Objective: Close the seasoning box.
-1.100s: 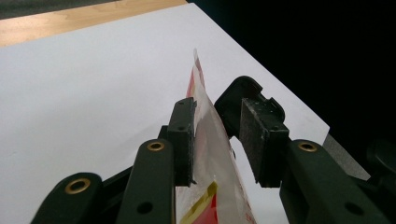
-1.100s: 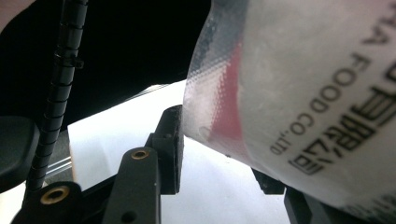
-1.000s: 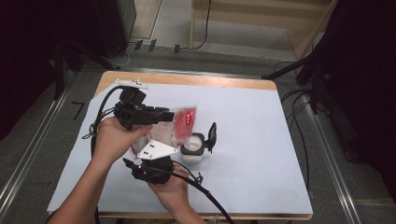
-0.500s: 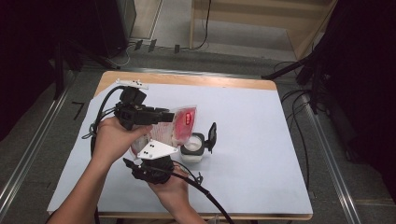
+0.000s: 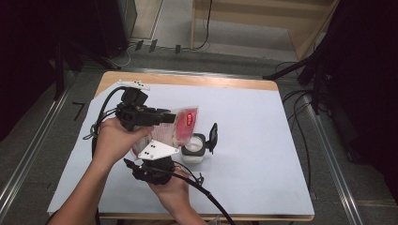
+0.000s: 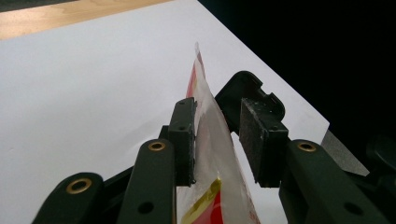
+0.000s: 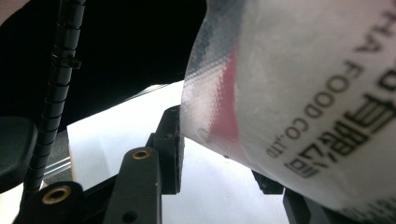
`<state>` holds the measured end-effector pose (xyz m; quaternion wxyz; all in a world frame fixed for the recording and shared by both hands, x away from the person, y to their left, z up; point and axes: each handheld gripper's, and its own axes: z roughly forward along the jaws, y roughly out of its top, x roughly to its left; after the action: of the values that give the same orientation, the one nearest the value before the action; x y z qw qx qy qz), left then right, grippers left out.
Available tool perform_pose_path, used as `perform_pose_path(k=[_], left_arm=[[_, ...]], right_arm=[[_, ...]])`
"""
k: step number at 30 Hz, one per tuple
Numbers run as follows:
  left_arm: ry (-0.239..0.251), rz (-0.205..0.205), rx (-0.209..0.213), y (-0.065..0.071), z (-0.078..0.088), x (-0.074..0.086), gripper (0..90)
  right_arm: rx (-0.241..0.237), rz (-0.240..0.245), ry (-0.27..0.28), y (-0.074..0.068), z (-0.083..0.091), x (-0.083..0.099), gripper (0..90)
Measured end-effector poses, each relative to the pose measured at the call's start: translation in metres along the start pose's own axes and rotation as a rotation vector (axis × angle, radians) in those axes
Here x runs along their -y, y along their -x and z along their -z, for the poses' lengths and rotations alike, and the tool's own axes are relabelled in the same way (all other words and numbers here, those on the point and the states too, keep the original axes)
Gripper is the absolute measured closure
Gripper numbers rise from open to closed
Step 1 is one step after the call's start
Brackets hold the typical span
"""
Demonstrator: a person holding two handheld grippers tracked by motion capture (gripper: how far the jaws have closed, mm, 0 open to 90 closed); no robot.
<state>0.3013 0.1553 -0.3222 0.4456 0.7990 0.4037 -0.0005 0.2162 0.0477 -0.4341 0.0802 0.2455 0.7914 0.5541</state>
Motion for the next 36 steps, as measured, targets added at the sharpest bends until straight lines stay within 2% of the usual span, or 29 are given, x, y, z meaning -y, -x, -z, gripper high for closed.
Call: perform_pose_path(k=[6,14,29,36], left_arm=[[-0.011,0.0,0.0,-0.001,0.001,0.0,66.8],[-0.071,0.007,0.001,-0.004,0.002,0.001,66.8],[-0.137,0.022,0.0,-0.007,-0.003,0.003,66.9],[-0.164,0.036,0.01,-0.009,-0.004,0.004,67.5]], right_arm=[[0.002,0.012,0.002,0.0,-0.001,0.001,60.5],[0.0,0.029,-0.014,-0.002,-0.003,0.007,59.9],[-0.033,0.02,-0.054,-0.002,-0.006,0.021,58.2],[-0.031,0.027,-0.07,-0.004,-0.007,0.025,57.7]])
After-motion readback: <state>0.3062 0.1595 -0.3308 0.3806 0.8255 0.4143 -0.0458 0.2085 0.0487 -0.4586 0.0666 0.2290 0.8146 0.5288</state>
